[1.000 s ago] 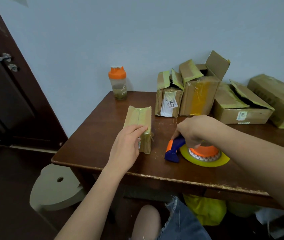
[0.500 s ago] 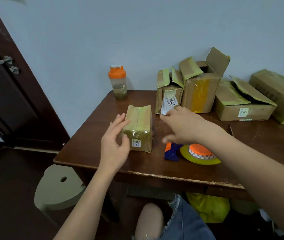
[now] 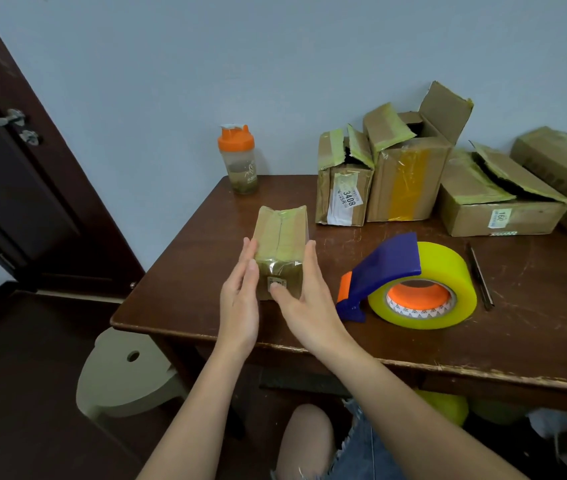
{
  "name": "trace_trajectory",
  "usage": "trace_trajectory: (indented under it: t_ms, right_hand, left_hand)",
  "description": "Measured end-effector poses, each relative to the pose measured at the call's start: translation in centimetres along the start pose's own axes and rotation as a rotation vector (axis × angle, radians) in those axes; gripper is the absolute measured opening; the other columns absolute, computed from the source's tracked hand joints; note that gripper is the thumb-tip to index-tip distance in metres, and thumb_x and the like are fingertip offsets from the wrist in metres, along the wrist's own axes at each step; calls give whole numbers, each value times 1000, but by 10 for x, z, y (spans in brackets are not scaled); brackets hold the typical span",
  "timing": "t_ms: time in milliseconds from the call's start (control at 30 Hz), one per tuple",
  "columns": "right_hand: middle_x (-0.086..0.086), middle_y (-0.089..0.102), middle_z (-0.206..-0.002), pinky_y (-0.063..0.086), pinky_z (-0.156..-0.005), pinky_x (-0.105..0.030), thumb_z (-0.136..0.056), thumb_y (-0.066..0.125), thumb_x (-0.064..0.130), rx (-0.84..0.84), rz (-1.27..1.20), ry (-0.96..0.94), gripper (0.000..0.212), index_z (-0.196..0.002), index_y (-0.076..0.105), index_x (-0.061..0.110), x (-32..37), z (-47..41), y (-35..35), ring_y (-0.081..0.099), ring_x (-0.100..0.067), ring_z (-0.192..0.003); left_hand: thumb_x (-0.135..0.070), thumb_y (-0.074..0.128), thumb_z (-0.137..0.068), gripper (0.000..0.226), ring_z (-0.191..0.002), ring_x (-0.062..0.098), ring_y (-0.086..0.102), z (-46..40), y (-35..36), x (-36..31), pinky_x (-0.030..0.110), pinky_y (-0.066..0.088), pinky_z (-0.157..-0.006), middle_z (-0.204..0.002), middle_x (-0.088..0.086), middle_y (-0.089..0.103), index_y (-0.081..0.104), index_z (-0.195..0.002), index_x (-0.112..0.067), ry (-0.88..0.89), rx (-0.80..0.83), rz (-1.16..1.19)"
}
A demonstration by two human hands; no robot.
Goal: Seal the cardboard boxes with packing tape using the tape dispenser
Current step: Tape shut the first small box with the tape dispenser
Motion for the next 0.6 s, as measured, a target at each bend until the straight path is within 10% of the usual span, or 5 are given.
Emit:
trace_trajectory:
  t_ms: [267, 433, 600]
  right_hand:
    - [12, 35, -154, 26, -116, -33, -91, 64, 33, 83, -104, 78, 93, -154, -4, 36, -23, -8, -9, 32, -9, -141]
    - [16, 25, -158, 26, -118, -37, -99, 49, 41, -31, -150, -187, 48, -142, 32, 55, 0, -12, -24, 20, 1, -144]
    - [8, 43, -149, 34, -114, -27, -99, 51, 33, -40, 22, -332, 34, -132, 59, 29, -1, -18, -25, 34, 4, -137]
  left_hand:
    - [-26, 47, -100, 35, -135, -1, 40, 15, -11, -8, 22, 38, -110, -151, -9, 43, 54, -133, -33, 35, 3, -8]
    - [-43, 49, -92, 28, -128, -16, 38, 12, -20, -19, 3, 35, -95, -150, -17, 39, 68, -113, -37, 112, 27, -140]
    - [-32, 58, -91, 24, -135, -1, 39, 2, -12, -16, 12, 42, -100, -149, -13, 42, 70, -111, -28, 170, 68, -137]
Point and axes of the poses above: each hand's wrist, its own z-axis away from the middle knuckle, its own y-axis out of the palm, x = y × z, the point moved 5 cm from there along -z, towards the middle knuckle
